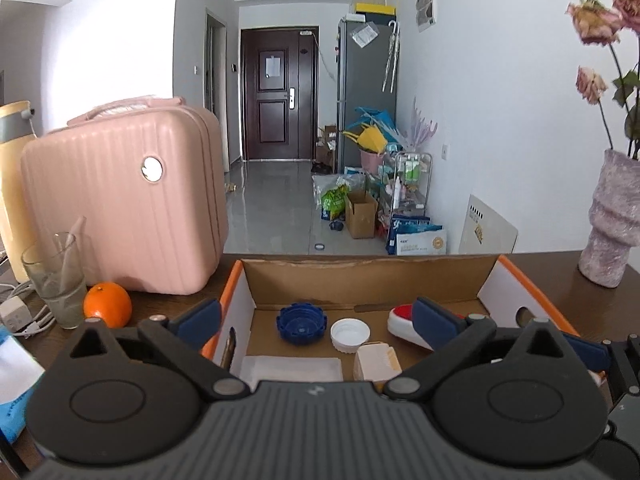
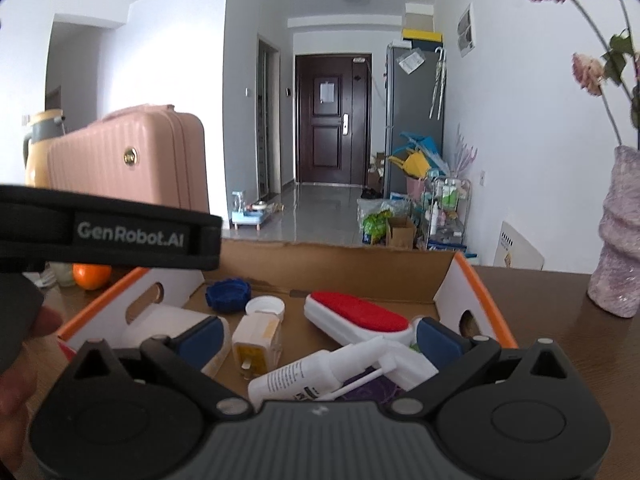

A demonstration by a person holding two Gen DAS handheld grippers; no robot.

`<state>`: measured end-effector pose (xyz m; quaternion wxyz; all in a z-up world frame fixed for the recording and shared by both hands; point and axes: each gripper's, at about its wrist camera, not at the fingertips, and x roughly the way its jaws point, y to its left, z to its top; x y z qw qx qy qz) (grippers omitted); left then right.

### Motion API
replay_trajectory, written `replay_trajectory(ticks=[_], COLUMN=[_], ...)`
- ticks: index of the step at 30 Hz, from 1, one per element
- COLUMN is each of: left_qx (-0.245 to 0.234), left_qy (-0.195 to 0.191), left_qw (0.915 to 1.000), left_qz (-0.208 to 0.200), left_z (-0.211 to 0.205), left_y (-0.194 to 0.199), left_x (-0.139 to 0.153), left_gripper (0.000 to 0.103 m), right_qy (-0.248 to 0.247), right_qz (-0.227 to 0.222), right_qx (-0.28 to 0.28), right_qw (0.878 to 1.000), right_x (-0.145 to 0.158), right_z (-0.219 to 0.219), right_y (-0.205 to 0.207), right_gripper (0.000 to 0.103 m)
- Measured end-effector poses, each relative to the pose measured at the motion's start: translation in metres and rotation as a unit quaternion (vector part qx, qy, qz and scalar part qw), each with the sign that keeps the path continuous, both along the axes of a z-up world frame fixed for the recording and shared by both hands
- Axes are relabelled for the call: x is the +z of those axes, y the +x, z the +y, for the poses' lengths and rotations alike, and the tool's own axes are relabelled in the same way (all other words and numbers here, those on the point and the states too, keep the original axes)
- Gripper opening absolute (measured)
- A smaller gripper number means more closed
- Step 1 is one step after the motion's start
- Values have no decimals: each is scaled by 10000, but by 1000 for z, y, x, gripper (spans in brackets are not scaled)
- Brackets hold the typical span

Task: Organize rigid objects
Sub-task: 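Open the right tool to release the spray bottle into the box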

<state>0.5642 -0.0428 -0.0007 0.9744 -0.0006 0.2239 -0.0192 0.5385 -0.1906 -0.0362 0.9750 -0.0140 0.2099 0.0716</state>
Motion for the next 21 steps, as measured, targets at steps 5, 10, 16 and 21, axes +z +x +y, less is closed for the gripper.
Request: replay_trajectory(ticks=[5,10,16,21], left_qx=[23,-7,-46,-53], left_qy=[-93,-76,-121,-160], left_qw=[9999,9998,9995,9993], left_qz=[-128,-194,-301,-325], left_z=[4,3,-1,-1], left_y=[-27,-58,-102,-140], left_x=[15,28,46,53], left_gripper=[103,103,103,103], right_qy=[-30,-44,-42,-65], right_qz=[-155,-240,-323,-427], right_qx=[78,-13,-215,-412], right_qw=[9998,9997,9992,9982], right_x=[10,21,33,37], right_z=[-3,-12,-31,-49], right_y=[-26,-59,-102,-149], right_gripper=[103,103,103,103])
